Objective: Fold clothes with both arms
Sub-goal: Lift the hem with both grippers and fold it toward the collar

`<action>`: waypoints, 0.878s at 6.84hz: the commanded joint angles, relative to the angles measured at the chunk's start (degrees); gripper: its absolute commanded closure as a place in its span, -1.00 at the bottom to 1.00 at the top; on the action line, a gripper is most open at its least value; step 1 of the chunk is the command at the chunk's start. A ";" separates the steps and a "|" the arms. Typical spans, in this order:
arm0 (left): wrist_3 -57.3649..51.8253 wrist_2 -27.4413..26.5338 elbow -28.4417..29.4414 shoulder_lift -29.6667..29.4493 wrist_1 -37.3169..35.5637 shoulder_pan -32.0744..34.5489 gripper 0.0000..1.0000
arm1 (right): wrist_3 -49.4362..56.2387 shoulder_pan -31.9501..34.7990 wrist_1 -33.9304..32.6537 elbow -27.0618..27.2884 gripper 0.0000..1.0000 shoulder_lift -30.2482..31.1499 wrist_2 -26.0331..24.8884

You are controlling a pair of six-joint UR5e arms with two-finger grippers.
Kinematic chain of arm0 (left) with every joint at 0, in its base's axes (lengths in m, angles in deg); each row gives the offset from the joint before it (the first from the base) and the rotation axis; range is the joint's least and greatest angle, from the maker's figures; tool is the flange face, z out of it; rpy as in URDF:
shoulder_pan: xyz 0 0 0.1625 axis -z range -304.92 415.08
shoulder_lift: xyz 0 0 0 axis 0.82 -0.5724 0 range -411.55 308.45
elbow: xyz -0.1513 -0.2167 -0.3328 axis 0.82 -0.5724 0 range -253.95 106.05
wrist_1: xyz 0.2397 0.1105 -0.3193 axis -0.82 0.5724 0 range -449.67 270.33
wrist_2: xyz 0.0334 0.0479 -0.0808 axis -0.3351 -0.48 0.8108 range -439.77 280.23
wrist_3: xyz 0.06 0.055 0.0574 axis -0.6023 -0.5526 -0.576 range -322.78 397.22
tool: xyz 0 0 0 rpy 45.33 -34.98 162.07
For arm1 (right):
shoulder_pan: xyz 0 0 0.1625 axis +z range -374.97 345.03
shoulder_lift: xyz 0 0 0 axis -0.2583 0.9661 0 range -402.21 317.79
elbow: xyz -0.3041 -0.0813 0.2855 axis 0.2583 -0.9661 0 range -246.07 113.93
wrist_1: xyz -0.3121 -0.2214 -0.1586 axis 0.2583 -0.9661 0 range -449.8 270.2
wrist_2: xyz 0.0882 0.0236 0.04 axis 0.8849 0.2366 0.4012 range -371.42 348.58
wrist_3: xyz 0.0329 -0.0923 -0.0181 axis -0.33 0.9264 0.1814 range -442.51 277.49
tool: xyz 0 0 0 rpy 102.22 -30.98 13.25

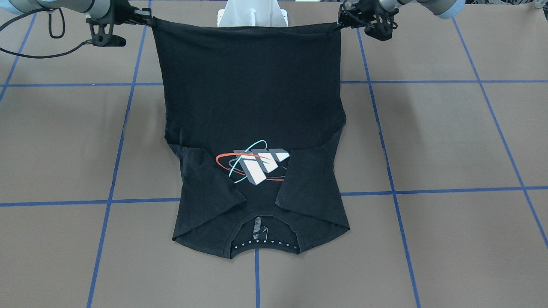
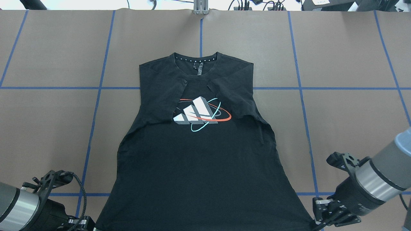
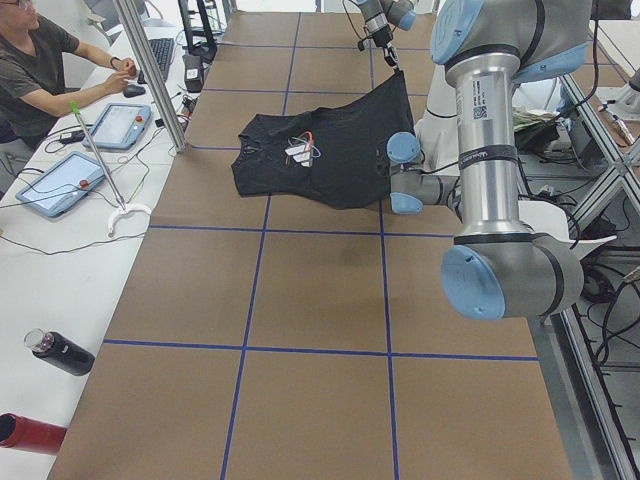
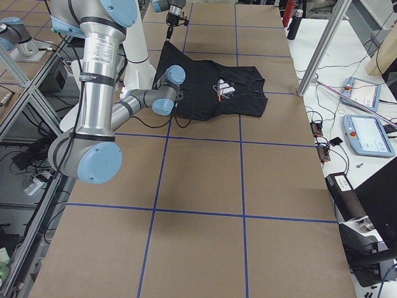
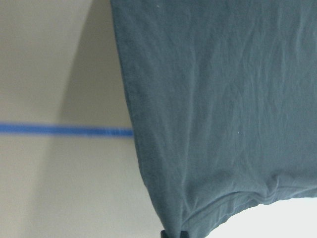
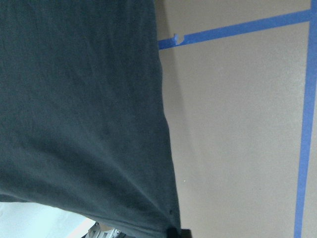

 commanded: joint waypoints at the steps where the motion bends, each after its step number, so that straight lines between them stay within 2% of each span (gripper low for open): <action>1: 1.74 0.61 -0.67 -0.48 -0.02 4.52 1.00 | 0.11 4.98 3.53 -3.44 1.00 -1.83 0.31; 2: 1.22 3.84 -0.06 -0.66 -0.11 10.39 1.00 | 0.12 9.55 3.53 -5.11 1.00 -5.94 0.40; 4: -4.55 4.66 0.91 -2.32 -0.11 19.29 1.00 | 0.47 17.21 3.62 -7.93 1.00 -10.71 0.40; 5: -5.46 4.66 3.96 -5.37 -0.11 23.68 1.00 | 0.64 21.07 3.62 -10.12 1.00 -13.52 0.14; 6: -5.38 4.66 8.86 -11.06 -0.20 27.81 1.00 | 0.73 24.41 3.53 -13.71 1.00 -17.29 -0.30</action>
